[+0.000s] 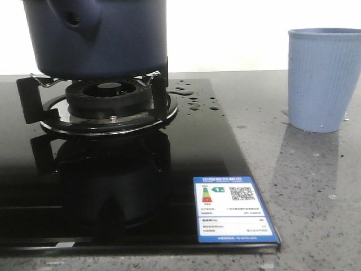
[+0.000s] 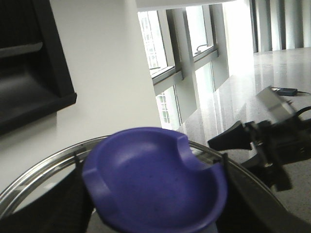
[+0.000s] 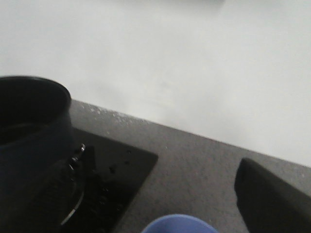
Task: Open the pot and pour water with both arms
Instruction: 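Lower the glass lid back onto the saucepan with the left gripper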
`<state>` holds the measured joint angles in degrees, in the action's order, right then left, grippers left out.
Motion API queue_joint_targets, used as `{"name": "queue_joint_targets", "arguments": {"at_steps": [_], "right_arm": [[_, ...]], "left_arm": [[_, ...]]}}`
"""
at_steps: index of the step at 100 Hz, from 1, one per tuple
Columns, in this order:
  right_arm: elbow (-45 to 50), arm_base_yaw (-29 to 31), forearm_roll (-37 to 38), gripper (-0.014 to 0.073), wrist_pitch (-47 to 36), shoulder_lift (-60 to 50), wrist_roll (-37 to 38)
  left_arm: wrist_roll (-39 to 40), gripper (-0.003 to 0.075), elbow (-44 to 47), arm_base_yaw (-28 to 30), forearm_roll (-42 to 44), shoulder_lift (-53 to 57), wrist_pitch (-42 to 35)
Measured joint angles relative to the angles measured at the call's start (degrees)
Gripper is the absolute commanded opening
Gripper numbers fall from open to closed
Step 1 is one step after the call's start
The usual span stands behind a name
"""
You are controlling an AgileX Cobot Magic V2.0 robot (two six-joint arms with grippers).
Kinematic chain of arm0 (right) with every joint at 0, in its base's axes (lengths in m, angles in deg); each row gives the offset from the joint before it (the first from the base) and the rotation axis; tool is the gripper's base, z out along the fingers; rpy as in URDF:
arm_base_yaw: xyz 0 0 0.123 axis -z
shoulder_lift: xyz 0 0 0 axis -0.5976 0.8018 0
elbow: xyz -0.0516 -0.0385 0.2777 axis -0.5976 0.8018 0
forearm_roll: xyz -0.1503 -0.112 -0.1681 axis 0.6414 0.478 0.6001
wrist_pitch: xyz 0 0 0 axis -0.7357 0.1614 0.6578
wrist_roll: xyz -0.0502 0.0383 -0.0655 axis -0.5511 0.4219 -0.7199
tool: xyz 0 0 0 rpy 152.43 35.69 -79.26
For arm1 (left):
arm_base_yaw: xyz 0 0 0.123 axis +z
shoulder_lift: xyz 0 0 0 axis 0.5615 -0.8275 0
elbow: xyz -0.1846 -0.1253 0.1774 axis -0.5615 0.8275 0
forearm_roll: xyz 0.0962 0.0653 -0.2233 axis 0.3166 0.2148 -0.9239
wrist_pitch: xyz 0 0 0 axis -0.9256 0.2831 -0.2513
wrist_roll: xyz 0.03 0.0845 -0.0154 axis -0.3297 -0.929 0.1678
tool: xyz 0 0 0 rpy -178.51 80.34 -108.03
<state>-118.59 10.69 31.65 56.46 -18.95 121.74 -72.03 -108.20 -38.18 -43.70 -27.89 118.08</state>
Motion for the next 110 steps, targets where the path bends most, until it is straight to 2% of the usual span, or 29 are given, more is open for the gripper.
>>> {"name": "queue_joint_targets", "arguments": {"at_steps": [17,21,44,55,73,110], "right_arm": [[0.0,0.0,0.26,0.0004,-4.87,-7.95,0.0],[0.0,0.0,0.34,-0.0077,-5.99,-9.59,0.0],[0.0,0.0,0.87,-0.0069,-8.38,-13.28,0.0],[0.11,0.0,1.08,-0.0069,-8.55,-13.28,0.0],[0.97,0.0,1.18,-0.0069,-8.7,-13.28,0.13],[1.02,0.0,1.3,-0.0069,-8.7,-13.28,0.13]], "left_arm": [[0.0,0.0295,0.73,0.0,0.11,-7.0,-2.25],[0.0,0.0295,0.73,0.0,0.11,-8.74,-2.61],[-0.28,0.0295,0.76,-0.41,0.11,-17.01,-3.25],[-3.6,0.0295,0.88,-2.03,0.11,-19.96,-3.39],[-8.13,0.0295,0.88,-4.66,-1.12,-22.32,-4.68],[-8.81,0.0295,0.88,-4.67,-0.57,-24.11,-7.06]]}}
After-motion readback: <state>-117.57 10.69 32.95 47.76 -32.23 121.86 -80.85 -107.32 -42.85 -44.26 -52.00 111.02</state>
